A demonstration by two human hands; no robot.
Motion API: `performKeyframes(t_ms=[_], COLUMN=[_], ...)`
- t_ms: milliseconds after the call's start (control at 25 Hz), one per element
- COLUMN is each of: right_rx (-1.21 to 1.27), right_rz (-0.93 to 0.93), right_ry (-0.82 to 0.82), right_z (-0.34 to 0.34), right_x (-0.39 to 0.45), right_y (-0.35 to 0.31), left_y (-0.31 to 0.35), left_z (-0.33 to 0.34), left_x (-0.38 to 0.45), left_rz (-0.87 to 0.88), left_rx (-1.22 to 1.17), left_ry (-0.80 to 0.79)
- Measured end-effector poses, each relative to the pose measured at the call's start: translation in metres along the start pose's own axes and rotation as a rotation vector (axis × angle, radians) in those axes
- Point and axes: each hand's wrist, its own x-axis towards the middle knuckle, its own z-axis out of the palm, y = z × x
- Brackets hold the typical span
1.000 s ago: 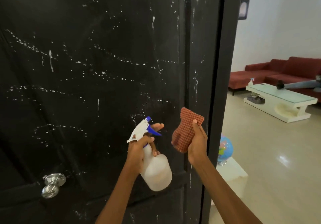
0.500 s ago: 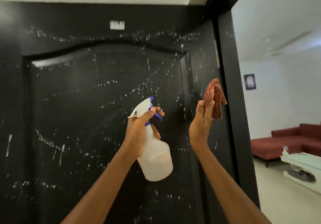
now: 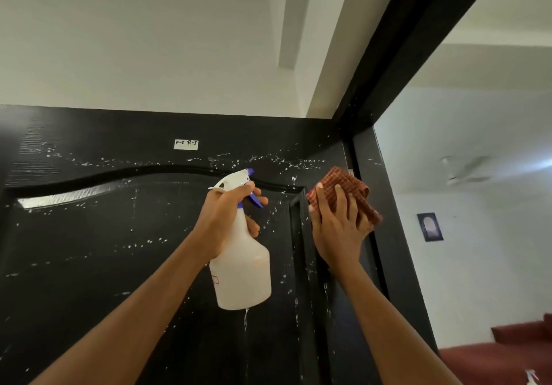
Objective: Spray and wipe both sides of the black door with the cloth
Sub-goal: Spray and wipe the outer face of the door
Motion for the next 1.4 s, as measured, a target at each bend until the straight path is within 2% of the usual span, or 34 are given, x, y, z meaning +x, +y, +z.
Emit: performKeyframes(t_ms=[80,200,320,520,800,1040,1400], right_rx=[-0.069,-0.046,0.052,0.054,0.117,0.122,0.119], right_rz=[-0.051,-0.1,-0.081,-0.089,-0.063,-0.079,-0.088], right_ry=[0.011,0.065,0.09,-0.008,0.039,0.051,0.066], right_z=[0.005,0.003,0.007,0.011,0.018,0.022,0.022], right_x=[0.0,0.01,0.02,0.026,0.018,0.017,0.017], right_y=[0.009,0.008,-0.011,-0.021,-0.02,-0.017,-0.018], left_y=[-0.002,-0.007,-0.007,0.002,0.007,0.012,0.015], left_z=[0.004,0.011,0.015,0.017,0.019,0.016,0.017], left_x=[0.011,0.021,0.029,0.042,0.05,0.055,0.056], left_rz=[-0.022,-0.051,-0.055,-0.055,-0.052,0.005,0.035], left_rx=[0.015,0.028,0.067,0.097,0.013,0.165,0.212], left_ry=[0.015,0.058,0.076,0.088,0.154,0.104,0.157])
